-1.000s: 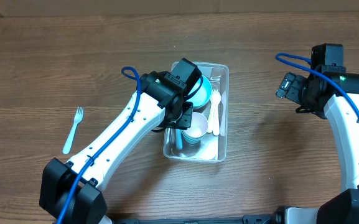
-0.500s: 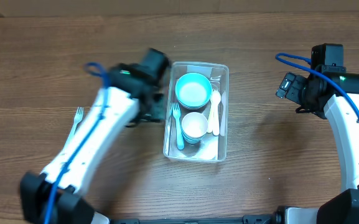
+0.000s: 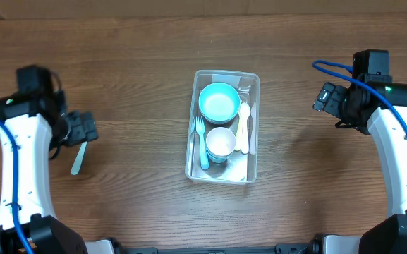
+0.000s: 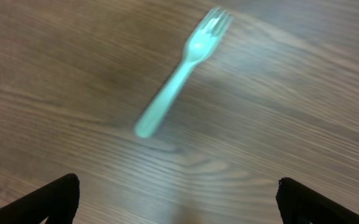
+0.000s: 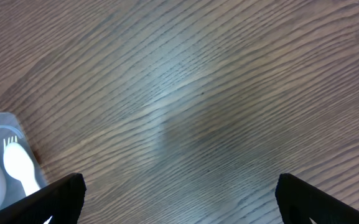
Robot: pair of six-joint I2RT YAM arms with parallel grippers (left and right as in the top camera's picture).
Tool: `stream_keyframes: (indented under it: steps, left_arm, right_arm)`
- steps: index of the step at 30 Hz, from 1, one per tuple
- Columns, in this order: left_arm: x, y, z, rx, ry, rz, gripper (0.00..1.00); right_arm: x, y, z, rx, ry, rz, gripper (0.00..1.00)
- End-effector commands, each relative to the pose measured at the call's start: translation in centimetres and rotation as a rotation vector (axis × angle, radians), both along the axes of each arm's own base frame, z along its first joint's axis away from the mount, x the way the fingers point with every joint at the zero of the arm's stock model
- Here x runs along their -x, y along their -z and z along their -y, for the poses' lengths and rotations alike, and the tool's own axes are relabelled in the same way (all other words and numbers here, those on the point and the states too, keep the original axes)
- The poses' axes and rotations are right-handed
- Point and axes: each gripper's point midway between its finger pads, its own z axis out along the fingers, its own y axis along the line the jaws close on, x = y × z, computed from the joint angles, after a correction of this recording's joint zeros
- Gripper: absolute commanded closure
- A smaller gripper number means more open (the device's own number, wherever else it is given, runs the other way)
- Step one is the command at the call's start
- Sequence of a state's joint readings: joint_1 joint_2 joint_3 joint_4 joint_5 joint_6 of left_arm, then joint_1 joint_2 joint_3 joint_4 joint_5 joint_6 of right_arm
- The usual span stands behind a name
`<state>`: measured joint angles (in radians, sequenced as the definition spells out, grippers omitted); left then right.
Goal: Pack container
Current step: 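Move the left gripper to the second white fork at far left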
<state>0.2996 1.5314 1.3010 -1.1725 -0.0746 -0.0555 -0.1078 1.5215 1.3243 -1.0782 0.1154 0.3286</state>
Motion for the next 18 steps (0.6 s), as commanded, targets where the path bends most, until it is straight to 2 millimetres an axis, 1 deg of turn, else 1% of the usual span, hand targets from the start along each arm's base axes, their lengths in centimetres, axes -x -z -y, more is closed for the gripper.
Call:
stream_keyframes:
  steps: [1, 2, 3, 6, 7, 9, 11, 13, 16, 18]
  left_arm:
    - [0.4, 2.2, -0.9, 0.038, 0.068, 0.015, 0.0]
    - [0.1, 2.6, -0.9, 0.045, 0.098, 0.03, 0.0]
    - [-0.7, 3.1, -0.9, 0.041, 0.147, 0.057, 0.0]
    - [-2.4, 3.8, -0.3, 0.028, 0.317, 0.116, 0.0]
    - [-2.6, 4.0, -0.4, 0.016, 0.353, 0.118, 0.01]
    - [-3.3, 4.8, -0.7, 0.001, 0.416, 0.112, 0.08]
    - [-3.6, 6.2, -0.9, 0.001, 0.483, 0.086, 0.08]
    - [-3.9, 7.8, -0.9, 0.017, 0.496, 0.059, 0.06]
    - [-4.0, 11.0, -0.8, 0.061, 0.523, 0.003, 0.05]
    - [-4.0, 12.6, -0.6, 0.088, 0.533, -0.018, 0.05]
  right_arm:
    - [-0.4, -1.5, 0.2, 0.013, 0.0, 0.047, 0.0]
    - [-0.4, -1.5, 0.2, 0.013, 0.0, 0.047, 0.0]
    - [-0.4, -1.5, 0.2, 0.013, 0.0, 0.047, 0.0]
    - [-0.4, -1.5, 0.2, 0.013, 0.0, 0.047, 0.0]
    - [-0.4, -1.5, 0.2, 0.013, 0.0, 0.047, 0.0]
    - [-0.4, -1.5, 0.2, 0.013, 0.0, 0.047, 0.0]
    - [-0.4, -1.5, 0.2, 0.013, 0.0, 0.047, 0.0]
    - [-0.4, -1.5, 0.2, 0.013, 0.0, 0.047, 0.0]
    - [-0.4, -1.5, 0.2, 0.013, 0.0, 0.047, 0.0]
    - [-0.4, -1.5, 0.2, 0.013, 0.0, 0.047, 0.0]
